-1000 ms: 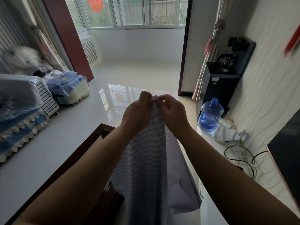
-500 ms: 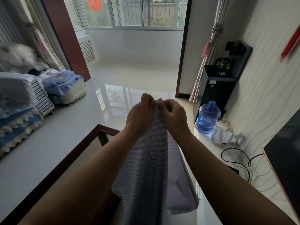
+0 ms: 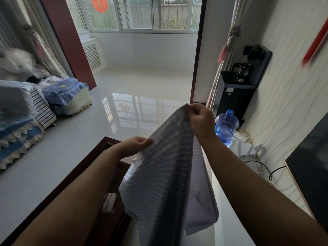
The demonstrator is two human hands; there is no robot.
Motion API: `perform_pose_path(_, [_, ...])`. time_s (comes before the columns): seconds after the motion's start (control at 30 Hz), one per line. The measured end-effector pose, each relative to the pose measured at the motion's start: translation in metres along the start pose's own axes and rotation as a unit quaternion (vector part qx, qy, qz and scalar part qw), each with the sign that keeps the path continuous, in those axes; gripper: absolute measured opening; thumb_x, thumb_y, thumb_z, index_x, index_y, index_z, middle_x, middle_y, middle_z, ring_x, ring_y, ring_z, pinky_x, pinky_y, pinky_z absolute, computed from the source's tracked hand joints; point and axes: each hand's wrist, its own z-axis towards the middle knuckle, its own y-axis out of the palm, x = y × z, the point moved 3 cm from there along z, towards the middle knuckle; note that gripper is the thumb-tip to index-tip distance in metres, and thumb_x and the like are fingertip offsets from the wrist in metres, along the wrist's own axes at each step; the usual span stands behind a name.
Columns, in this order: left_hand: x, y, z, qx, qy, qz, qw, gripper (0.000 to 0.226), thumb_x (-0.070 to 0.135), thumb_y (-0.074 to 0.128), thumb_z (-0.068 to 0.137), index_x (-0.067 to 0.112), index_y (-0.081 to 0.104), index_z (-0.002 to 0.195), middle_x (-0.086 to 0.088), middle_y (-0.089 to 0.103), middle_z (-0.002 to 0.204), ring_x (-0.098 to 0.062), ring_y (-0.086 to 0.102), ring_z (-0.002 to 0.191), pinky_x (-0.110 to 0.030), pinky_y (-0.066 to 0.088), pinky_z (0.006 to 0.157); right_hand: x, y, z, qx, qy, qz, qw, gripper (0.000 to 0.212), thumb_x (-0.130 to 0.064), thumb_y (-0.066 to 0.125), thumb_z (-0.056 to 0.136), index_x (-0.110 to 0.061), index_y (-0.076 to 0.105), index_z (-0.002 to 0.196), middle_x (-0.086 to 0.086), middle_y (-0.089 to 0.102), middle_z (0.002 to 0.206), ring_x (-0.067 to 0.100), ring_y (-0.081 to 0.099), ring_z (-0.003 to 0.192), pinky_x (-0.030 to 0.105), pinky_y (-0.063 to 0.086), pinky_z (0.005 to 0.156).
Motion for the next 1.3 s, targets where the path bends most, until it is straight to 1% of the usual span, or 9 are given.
perform_pose_path(0.1, [-0.028, 0.004, 0.0, 0.011, -0.021, 0.02, 1.0, 0.038, 0.05, 0.063, 0.081, 0.016, 0.071, 0.094, -0.004, 0.073, 0.091, -0.025, 0.068, 0.094, -0.038, 0.055, 0.087, 0.002, -0.016, 0.018, 0.018, 0.015, -0.005, 1.0, 0.01, -0.03, 0.062, 0.089, -0.024, 0.067, 0.083, -0.02, 0.06, 0.066, -0.004, 0.058, 0.06, 0.008, 0.045, 0.059])
perform_pose_path(0.2, [-0.029, 0.017, -0.001, 0.073, -0.004, 0.01, 0.997, 0.009, 0.029, 0.069, 0.083, 0.021, 0.068, 0.081, -0.006, 0.071, 0.083, -0.025, 0.068, 0.083, -0.041, 0.055, 0.079, -0.002, -0.028, 0.032, 0.035, 0.01, -0.017, 0.999, 0.015, -0.03, 0.063, 0.089, -0.017, 0.069, 0.086, -0.018, 0.059, 0.068, -0.001, 0.057, 0.064, 0.003, 0.042, 0.057])
perform_pose_path(0.37, [-0.003, 0.01, -0.008, 0.192, 0.055, 0.043, 0.979, 0.023, 0.033, 0.076, 0.076, 0.026, 0.057, 0.064, 0.008, 0.055, 0.061, -0.006, 0.052, 0.057, -0.02, 0.039, 0.057, 0.0, -0.044, 0.046, 0.057, 0.013, -0.044, 0.997, 0.023, -0.03, 0.061, 0.09, -0.009, 0.07, 0.089, 0.0, 0.067, 0.078, 0.015, 0.061, 0.072, 0.026, 0.049, 0.069])
perform_pose_path(0.53, [0.052, -0.051, -0.013, 0.25, 0.117, 0.116, 0.954, 0.02, 0.036, 0.075, 0.076, 0.032, 0.056, 0.072, 0.011, 0.059, 0.061, -0.001, 0.052, 0.056, -0.013, 0.04, 0.052, 0.011, -0.076, 0.057, 0.114, 0.073, -0.015, 0.991, 0.027, -0.028, 0.059, 0.092, -0.003, 0.068, 0.097, 0.008, 0.068, 0.089, 0.022, 0.064, 0.083, 0.029, 0.05, 0.075])
perform_pose_path(0.7, [0.03, -0.014, -0.006, 0.109, 0.025, 0.129, 0.985, 0.027, 0.045, 0.043, 0.095, 0.028, 0.06, 0.081, 0.007, 0.061, 0.08, -0.007, 0.058, 0.074, -0.023, 0.046, 0.065, -0.002, -0.11, 0.072, 0.17, 0.068, 0.058, 0.981, 0.023, -0.028, 0.06, 0.091, -0.007, 0.069, 0.094, 0.001, 0.065, 0.085, 0.01, 0.058, 0.077, 0.019, 0.046, 0.068])
perform_pose_path(0.8, [0.008, 0.003, -0.011, 0.107, 0.006, 0.106, 0.989, 0.032, 0.041, 0.046, 0.095, 0.019, 0.062, 0.078, 0.002, 0.059, 0.072, -0.011, 0.055, 0.068, -0.028, 0.043, 0.066, 0.006, -0.126, 0.076, 0.168, 0.074, 0.042, 0.982, 0.023, -0.028, 0.061, 0.09, -0.007, 0.07, 0.094, -0.001, 0.064, 0.081, 0.005, 0.056, 0.069, 0.01, 0.043, 0.06])
perform_pose_path(0.93, [0.031, -0.025, -0.012, 0.28, 0.076, 0.112, 0.95, 0.03, 0.025, 0.055, 0.094, 0.007, 0.06, 0.07, -0.007, 0.059, 0.065, -0.018, 0.053, 0.062, -0.032, 0.04, 0.063, 0.041, -0.139, 0.072, 0.185, 0.147, 0.014, 0.972, 0.02, -0.016, 0.059, 0.09, -0.003, 0.068, 0.103, 0.009, 0.067, 0.096, 0.013, 0.056, 0.082, 0.007, 0.042, 0.059])
perform_pose_path(1.13, [0.09, -0.083, -0.031, 0.472, 0.17, 0.212, 0.839, 0.016, 0.029, 0.05, 0.087, 0.02, 0.063, 0.082, 0.005, 0.057, 0.072, -0.016, 0.051, 0.064, -0.028, 0.036, 0.063, 0.093, -0.121, 0.035, 0.134, 0.313, 0.09, 0.936, 0.024, -0.005, 0.057, 0.089, 0.001, 0.064, 0.111, 0.02, 0.064, 0.108, 0.024, 0.057, 0.086, 0.036, 0.051, 0.08])
perform_pose_path(1.3, [0.061, -0.042, -0.018, 0.31, 0.116, 0.327, 0.885, 0.017, 0.033, 0.044, 0.096, 0.025, 0.055, 0.087, -0.005, 0.067, 0.084, -0.022, 0.058, 0.067, -0.031, 0.043, 0.061, 0.068, -0.146, 0.054, 0.221, 0.246, 0.123, 0.936, 0.021, -0.005, 0.052, 0.086, -0.016, 0.068, 0.093, 0.007, 0.067, 0.097, 0.02, 0.06, 0.086, 0.034, 0.051, 0.077])
